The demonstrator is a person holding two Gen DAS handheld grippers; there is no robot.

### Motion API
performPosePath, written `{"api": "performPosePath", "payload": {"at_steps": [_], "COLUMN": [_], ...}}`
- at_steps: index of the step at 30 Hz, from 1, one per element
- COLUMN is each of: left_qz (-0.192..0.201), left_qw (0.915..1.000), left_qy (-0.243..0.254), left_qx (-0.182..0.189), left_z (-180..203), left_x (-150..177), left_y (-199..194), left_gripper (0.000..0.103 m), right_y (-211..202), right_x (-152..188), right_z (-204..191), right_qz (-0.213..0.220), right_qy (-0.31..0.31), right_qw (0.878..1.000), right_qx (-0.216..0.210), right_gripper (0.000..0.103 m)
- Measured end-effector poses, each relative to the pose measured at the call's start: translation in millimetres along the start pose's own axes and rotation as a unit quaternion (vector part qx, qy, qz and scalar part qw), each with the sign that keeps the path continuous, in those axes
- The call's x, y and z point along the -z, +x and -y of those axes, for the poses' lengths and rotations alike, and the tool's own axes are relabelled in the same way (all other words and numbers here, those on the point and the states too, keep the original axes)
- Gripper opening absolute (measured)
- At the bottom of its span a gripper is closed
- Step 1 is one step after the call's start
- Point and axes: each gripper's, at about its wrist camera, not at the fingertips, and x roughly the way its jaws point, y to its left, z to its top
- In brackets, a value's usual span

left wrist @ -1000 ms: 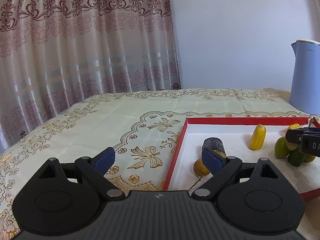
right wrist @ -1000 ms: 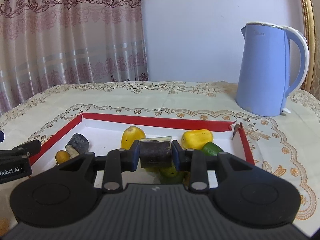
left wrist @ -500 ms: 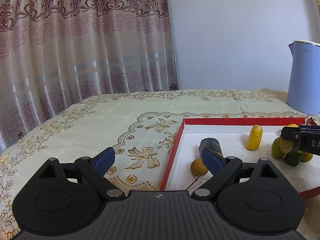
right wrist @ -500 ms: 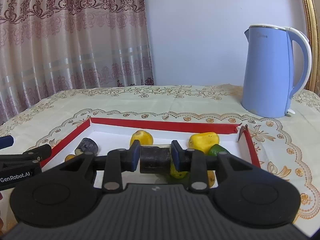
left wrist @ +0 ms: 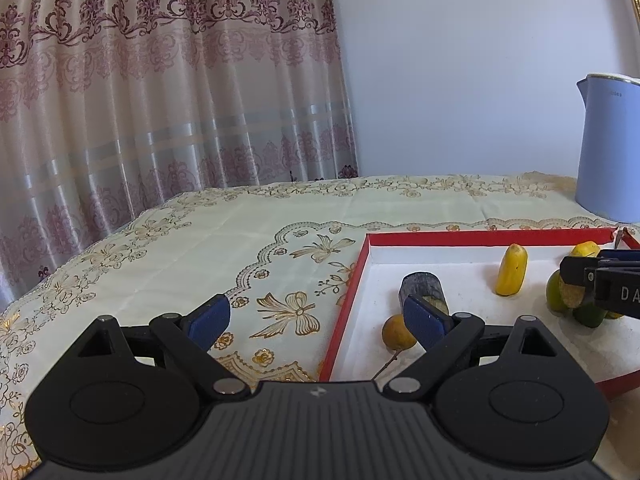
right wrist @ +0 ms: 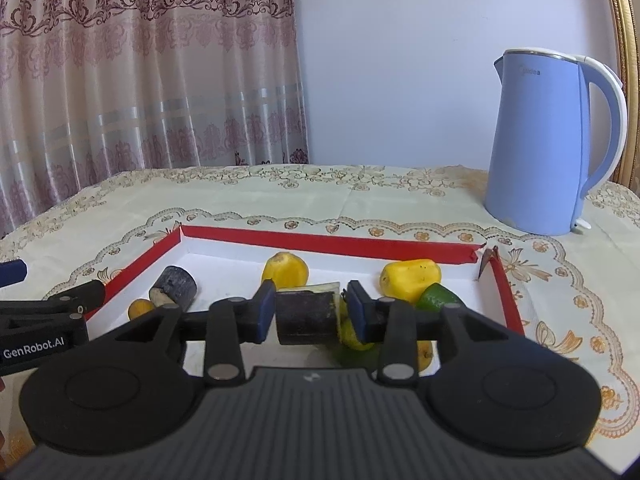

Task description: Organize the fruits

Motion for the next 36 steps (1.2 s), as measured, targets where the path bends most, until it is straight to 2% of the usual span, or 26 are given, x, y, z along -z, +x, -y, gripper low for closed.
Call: {"api": "performPosePath", "payload": {"at_steps": [7, 12, 14, 16, 19, 26, 32, 36], "left_qz": [-0.008, -0.016, -0.017, -0.02, -0.025, -0.03, -0.033, -0.031], "left_qw": [0.9999, 0.9998, 0.9997, 0.9996, 0.9994, 0.9992, 0.9992, 0.9994], "left_qy": [-0.005, -0.009, -0.013, -0.017, -0.021, -0.022, -0.015, -0.011], "left_qx": [0.005, 0.009, 0.009, 0.008, 0.011, 0.016, 0.014, 0.009], "left_z": [-2.0, -2.8, -4.3, -5.5, -6.7, -7.0, -3.5, -1.9], "left_x": [0.4, 0.5, 0.2, 0.0, 0.0, 0.5, 2.1, 2.2], "left_y": [2.4, 4.6, 5.3, 6.4, 7.7, 7.5, 8.4, 7.7], "left_gripper": [0.094, 0.094, 0.094, 0.094, 0.094, 0.094, 0.094, 0.094], "right_y": [-5.4, -11.3, -14.4, -19.4, -36.2, -92.4, -102.8, -95.9], "right_x": [-0.4, -1.9, -3.7, -5.6, -4.1, 22.1, 53.2, 59.2], "right_z": [-3.2, 1.9, 7.5, 14.0, 19.3, 7.2, -12.9, -11.8], "right_qz": [0.016, 0.03, 0.034, 0.025, 0.016, 0.015, -0.031, -0.079], "right_qy": [-0.009, 0.003, 0.018, 0.044, 0.071, 0.049, -0.038, -0.034], "right_qw": [1.0, 0.999, 0.999, 0.999, 0.997, 0.998, 0.995, 0.994], "right_qx": [0.007, 0.014, 0.015, 0.013, 0.01, 0.022, 0.086, 0.061], "right_gripper": [0.067, 0.081, 0.087, 0.089, 0.102, 0.103, 0.103, 0.103]}}
